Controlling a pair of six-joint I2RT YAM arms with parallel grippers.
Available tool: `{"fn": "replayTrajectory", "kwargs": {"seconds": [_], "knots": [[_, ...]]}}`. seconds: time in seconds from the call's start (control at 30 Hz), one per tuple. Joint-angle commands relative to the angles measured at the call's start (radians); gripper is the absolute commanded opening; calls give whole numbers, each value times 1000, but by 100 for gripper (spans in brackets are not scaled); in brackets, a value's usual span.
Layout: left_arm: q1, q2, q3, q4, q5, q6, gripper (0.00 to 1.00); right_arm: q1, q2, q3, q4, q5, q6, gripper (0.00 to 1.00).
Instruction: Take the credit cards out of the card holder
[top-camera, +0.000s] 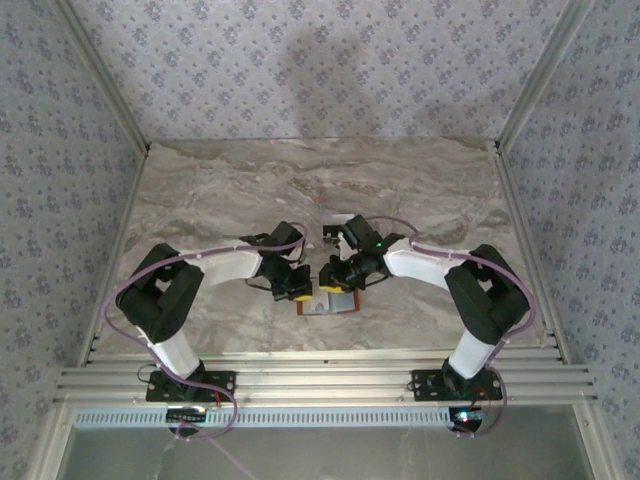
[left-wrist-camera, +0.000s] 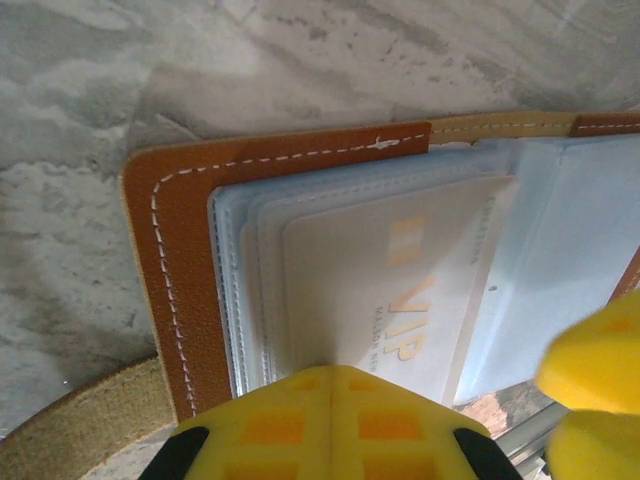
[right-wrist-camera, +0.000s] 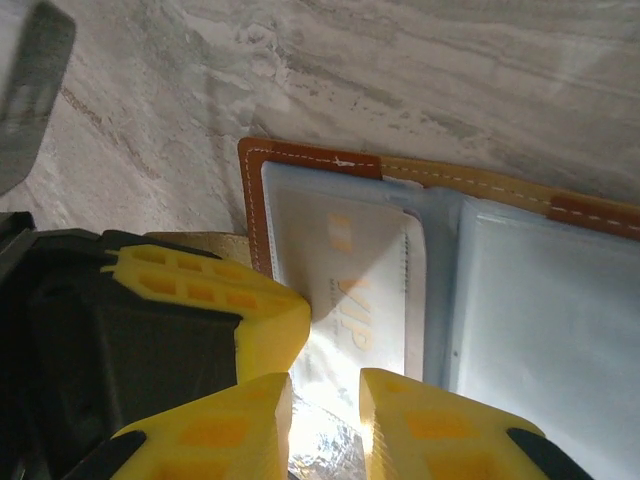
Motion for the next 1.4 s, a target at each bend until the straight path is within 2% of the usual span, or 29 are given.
{"fn": "replayTrajectory", "kwargs": {"seconds": [0.0,0.5,1.03,1.2,1.37], "knots": [[-7,17,-7,-14,-17,8,5,-2,29,-13,51,-42,25,25],[-8,0,-3,-54,-51,20,6,-1,72,-22,-19,41,-29,23],[-8,-5,-2,-59,-56,21,6,17,33,41,-184,177,-100,21],[-8,-6,-1,-62,-58,21,6,18,24,47,-200,181,-103,21],[-8,-6,-1,-65,-59,22,6,11,-23,31,-146,132,-73,23]]}}
